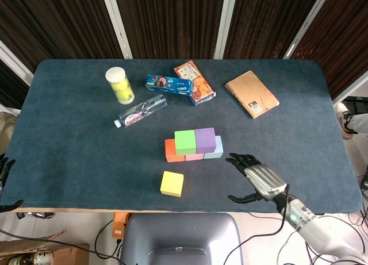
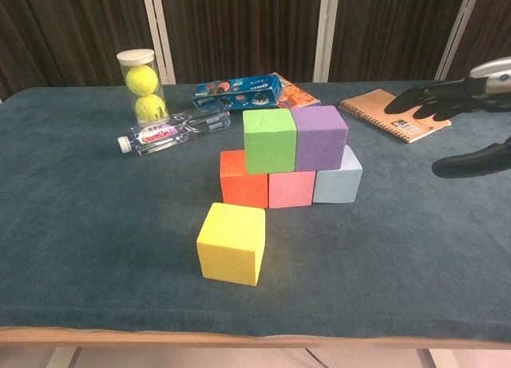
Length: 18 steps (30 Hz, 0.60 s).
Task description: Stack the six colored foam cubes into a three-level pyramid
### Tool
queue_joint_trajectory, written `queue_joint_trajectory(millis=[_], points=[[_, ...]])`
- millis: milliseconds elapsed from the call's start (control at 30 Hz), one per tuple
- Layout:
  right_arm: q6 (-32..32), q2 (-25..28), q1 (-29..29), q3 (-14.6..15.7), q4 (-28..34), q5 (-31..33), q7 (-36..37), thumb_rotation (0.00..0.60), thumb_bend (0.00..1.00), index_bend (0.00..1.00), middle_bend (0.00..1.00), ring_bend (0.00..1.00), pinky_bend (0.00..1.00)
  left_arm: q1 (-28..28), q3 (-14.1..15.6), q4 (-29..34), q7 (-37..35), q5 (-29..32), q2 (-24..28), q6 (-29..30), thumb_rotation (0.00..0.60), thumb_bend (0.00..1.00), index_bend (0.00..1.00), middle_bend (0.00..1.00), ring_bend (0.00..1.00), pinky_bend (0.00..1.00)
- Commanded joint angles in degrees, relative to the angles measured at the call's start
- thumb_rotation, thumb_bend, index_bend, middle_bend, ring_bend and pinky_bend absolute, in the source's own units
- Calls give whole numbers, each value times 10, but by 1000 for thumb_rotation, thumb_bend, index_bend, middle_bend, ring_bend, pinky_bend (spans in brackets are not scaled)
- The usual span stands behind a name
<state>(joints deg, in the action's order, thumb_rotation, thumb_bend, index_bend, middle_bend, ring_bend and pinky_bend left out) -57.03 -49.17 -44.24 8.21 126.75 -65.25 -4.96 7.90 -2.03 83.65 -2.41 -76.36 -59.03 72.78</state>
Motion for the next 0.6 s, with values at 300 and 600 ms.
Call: queue_joint_trajectory(millis=[300,600], points=[[-19,-119,-127,-58,39,284,-289,344,187,50,0,0,0,1,-3,-4,-3,8,-1,-7,600,120,31,0,0,108],[-43,-166,-163,-67,40,343,-349,344,187,50,0,0,0,0,-4,-6,-7,7,-2,-7,600,120,31,0,0,108]])
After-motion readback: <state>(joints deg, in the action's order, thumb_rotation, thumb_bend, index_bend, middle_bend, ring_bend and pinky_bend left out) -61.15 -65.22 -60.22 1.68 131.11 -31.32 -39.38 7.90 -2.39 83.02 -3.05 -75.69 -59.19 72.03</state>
